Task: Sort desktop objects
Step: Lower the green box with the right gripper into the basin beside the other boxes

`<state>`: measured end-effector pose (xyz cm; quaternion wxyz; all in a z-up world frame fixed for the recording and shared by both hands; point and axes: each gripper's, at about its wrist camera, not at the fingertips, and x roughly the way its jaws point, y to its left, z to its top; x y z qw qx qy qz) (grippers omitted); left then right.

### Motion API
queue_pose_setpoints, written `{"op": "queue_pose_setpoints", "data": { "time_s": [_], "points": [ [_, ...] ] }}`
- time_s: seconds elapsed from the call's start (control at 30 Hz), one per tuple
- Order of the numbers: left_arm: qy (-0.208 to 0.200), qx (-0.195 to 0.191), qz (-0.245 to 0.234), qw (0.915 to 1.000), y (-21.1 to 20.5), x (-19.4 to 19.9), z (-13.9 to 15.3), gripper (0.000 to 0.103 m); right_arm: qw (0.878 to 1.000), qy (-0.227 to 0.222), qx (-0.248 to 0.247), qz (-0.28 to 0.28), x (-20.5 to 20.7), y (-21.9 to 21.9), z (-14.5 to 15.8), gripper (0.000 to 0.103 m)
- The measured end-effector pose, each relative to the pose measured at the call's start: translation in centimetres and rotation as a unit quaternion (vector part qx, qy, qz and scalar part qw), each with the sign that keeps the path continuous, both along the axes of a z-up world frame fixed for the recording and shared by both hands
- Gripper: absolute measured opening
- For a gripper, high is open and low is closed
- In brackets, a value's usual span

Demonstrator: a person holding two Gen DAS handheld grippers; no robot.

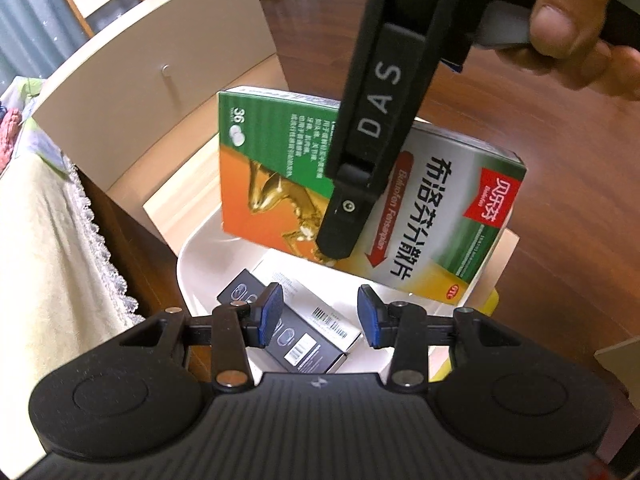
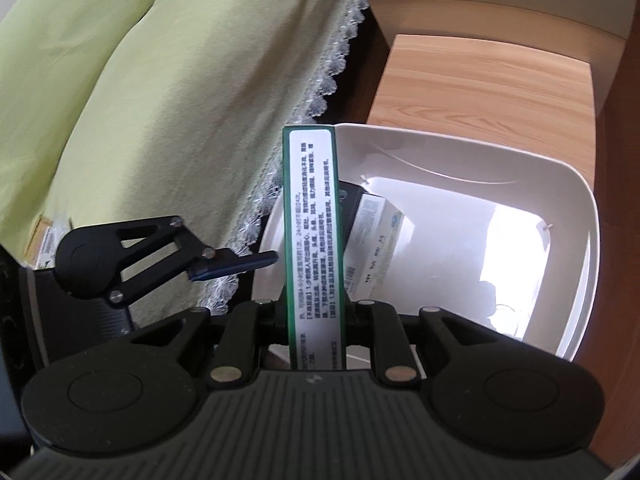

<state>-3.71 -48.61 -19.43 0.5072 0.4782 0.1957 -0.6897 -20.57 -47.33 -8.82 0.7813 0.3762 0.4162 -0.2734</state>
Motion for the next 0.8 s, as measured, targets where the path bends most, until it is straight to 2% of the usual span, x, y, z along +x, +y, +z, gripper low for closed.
{"op": "queue_pose_setpoints", "data": {
  "time_s": [0.2, 0.33, 0.47, 0.8],
  "points": [
    [-0.02, 0.001, 0.003, 0.9998, -0.2, -0.1, -0.6, 0.048, 0.999, 0.003, -0.006, -0.044, -0.5, -0.1, -1.3, 0.016],
    [-0.063, 0.004, -0.009, 0.998, -0.1, -0.1, -1.7, 0.048, 0.997, 0.003, -0.004, -0.079, -0.9, -0.3, -2.5, 0.016],
    [-0.11, 0.01, -0.034, 0.9933, -0.2, -0.5, -2.5, 0.048, 0.995, 0.007, -0.002, -0.099, -1.0, -0.3, -3.8, 0.016],
    [-0.155, 0.038, -0.076, 0.9843, -1.9, -0.9, -3.9, 0.048, 0.99, 0.023, -0.009, -0.137, -0.7, -1.5, -6.1, 0.016]
  ]
}}
